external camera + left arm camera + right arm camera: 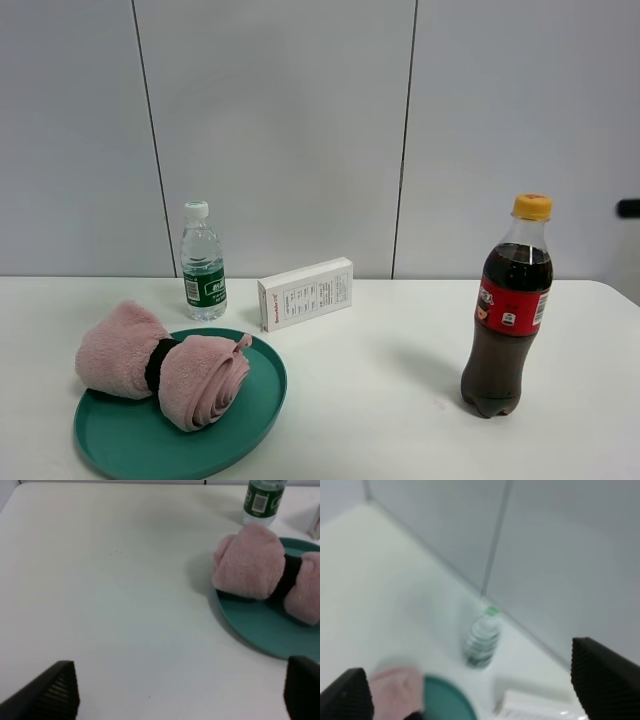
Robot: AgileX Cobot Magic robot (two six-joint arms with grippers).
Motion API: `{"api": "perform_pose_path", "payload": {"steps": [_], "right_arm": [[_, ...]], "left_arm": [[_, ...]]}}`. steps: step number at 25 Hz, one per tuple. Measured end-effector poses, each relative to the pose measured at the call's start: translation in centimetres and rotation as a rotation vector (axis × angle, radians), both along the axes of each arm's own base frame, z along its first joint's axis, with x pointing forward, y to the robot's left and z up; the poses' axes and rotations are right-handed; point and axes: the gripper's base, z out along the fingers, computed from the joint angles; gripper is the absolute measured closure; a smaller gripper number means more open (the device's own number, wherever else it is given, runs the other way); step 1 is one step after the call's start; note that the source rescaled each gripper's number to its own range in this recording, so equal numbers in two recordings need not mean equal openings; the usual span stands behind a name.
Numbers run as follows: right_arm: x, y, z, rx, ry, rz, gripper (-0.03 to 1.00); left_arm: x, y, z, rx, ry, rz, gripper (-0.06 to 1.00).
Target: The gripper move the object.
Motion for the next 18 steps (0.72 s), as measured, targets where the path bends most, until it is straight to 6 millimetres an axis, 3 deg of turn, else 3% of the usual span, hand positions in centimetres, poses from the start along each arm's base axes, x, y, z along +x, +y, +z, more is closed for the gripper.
{"api": "perform_pose_path", "payload": {"steps": [5,9,13,18], "right_arm": [[-2.3,-4.3,4.6,0.039,-0.139,-0.092,0.25],[-3.0,-5.7,5.8,0.028,-0.202,-0.141,0.24],[-2.1,-4.8,3.8,-0.049,-0.16,-0.156,0.23],[-0.3,-2.6,-2.3,-0.239,-0.023,-0.138,0.23]], "left_arm": [[0.0,0.0,0.0,0.0,0.0,0.0,-0.06],[0.0,0.0,0.0,0.0,0.0,0.0,-0.06],[0.0,0.0,0.0,0.0,0.0,0.0,-0.06],[0.0,0.0,0.0,0.0,0.0,0.0,-0.06]]}}
